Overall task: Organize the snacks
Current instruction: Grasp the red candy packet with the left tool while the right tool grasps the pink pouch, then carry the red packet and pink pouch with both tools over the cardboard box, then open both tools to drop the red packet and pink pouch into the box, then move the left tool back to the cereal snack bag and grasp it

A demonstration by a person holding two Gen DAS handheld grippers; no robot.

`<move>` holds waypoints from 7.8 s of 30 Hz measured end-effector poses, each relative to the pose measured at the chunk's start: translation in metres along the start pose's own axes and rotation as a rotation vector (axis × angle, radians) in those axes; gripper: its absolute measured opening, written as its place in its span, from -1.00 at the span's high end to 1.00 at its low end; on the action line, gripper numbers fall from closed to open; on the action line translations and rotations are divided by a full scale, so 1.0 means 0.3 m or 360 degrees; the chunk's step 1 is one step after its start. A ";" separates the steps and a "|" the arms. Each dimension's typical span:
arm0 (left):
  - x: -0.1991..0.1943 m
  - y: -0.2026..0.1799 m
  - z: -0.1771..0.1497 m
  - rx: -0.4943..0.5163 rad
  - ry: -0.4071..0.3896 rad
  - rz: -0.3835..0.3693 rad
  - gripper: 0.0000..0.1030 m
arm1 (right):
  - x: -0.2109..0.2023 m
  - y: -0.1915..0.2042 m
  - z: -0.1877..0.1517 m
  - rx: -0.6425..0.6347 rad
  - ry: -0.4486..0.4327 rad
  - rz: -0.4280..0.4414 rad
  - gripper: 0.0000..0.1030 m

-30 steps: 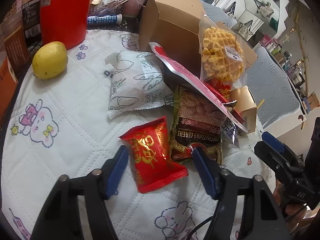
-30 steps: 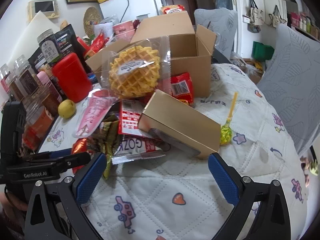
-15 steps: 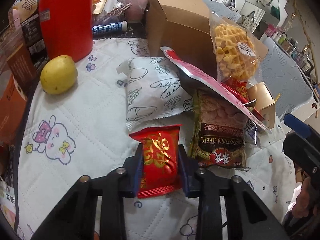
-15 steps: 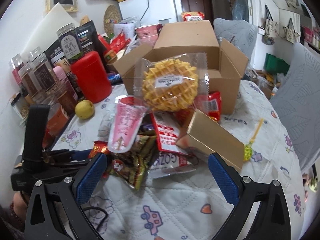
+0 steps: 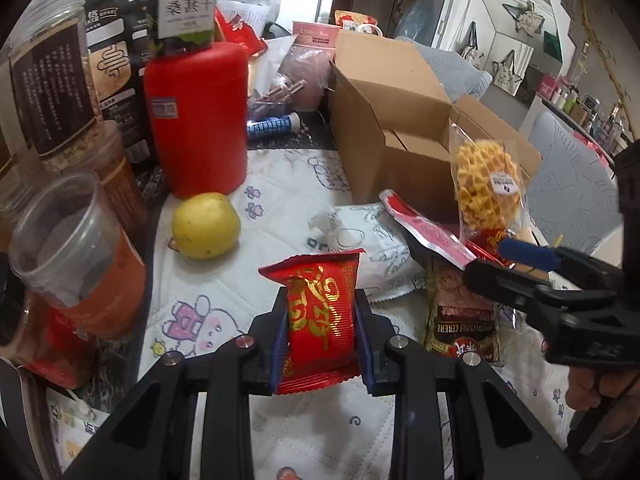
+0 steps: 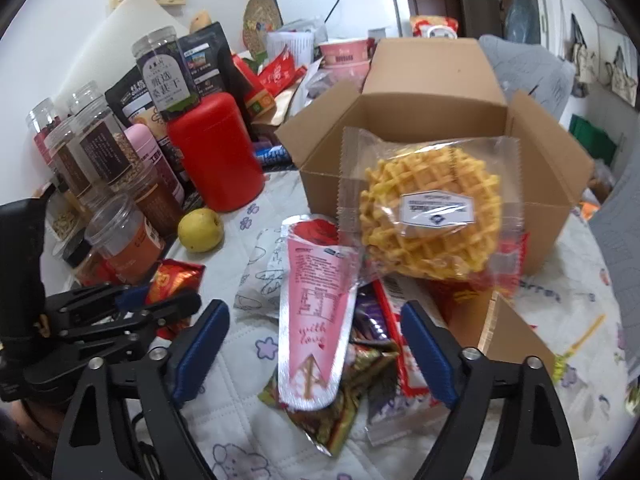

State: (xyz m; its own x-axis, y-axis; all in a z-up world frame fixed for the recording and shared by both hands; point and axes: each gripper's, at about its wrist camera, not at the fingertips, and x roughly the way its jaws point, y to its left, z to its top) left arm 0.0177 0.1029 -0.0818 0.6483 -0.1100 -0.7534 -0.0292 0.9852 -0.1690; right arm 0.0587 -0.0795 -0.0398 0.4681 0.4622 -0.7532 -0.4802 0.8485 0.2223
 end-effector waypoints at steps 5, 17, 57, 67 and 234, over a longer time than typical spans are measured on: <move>0.003 0.019 -0.005 -0.0032 -0.0007 -0.0020 0.44 | 0.074 -0.012 0.025 0.0019 0.0092 -0.0043 -0.33; -0.007 -0.001 -0.025 -0.0039 0.0021 -0.0054 0.44 | 0.098 -0.013 0.010 0.0029 0.0138 -0.0020 0.47; -0.251 -0.376 -0.055 0.0250 -0.0168 -0.0293 0.44 | -0.463 -0.002 -0.263 0.0035 -0.0316 -0.0054 0.48; -0.251 -0.464 0.045 0.0317 -0.0261 -0.0348 0.44 | -0.507 -0.064 -0.195 0.0027 -0.0397 -0.0109 0.48; -0.364 -0.449 0.045 0.0499 -0.0355 -0.0224 -0.43 | -0.506 -0.010 -0.130 -0.0021 -0.0403 -0.0375 -0.36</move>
State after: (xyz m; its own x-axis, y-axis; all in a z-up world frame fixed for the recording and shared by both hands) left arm -0.0389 -0.0162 0.0318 0.7796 -0.2491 -0.5745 0.2826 0.9587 -0.0323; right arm -0.0398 -0.1624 0.0498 0.7359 0.3044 -0.6048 -0.3455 0.9370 0.0513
